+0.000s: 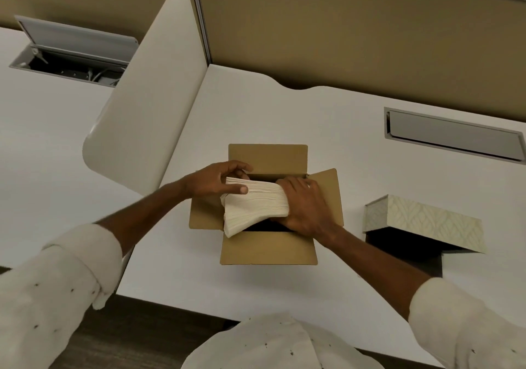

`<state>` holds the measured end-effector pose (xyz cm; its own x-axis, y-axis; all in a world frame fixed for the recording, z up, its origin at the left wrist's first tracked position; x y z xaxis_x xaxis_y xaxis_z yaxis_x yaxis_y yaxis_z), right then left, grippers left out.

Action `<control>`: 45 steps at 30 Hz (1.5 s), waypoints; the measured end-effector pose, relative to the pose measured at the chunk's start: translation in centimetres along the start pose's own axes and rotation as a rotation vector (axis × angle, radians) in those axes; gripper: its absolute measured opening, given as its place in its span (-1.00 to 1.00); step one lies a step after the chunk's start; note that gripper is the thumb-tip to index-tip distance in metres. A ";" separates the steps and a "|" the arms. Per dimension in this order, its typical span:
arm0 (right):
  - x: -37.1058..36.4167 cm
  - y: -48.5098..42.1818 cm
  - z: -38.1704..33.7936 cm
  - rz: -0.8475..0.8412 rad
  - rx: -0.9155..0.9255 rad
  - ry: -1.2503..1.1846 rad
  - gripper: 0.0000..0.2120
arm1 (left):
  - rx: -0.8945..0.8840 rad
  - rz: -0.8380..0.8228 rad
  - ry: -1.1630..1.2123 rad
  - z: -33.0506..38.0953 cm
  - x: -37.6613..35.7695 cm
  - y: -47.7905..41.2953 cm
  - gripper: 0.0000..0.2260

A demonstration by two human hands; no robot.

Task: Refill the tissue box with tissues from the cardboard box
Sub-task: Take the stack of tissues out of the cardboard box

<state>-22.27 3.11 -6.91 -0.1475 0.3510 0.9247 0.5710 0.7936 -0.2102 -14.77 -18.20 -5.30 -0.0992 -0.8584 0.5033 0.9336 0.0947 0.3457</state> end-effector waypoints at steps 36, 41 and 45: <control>11.6 5.0 4.5 -0.174 -0.806 -1.176 -0.40 | 0.320 0.336 0.858 5.9 -6.5 9.2 -0.21; 11.9 11.7 4.6 0.027 -1.090 -1.358 -0.38 | 0.317 0.319 0.818 9.2 -9.8 9.5 -0.07; 12.9 16.6 5.8 0.117 -1.168 -1.357 -0.32 | 0.284 0.305 0.726 12.0 -13.0 9.5 -0.03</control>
<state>-19.37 23.70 -0.27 -0.2177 0.9724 -0.0840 0.7544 0.2222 0.6177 -8.74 -0.13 0.91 0.4807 -0.8769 0.0058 0.7515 0.4153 0.5127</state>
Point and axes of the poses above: each hand's wrist, its own y-axis away from the middle knuckle, its own x-axis out of the back of the hand, z = x × y, the point moved 6 cm from there along -y, towards the middle knuckle, and after that the axes turned 10 degrees about z, right-handed, at the moved point
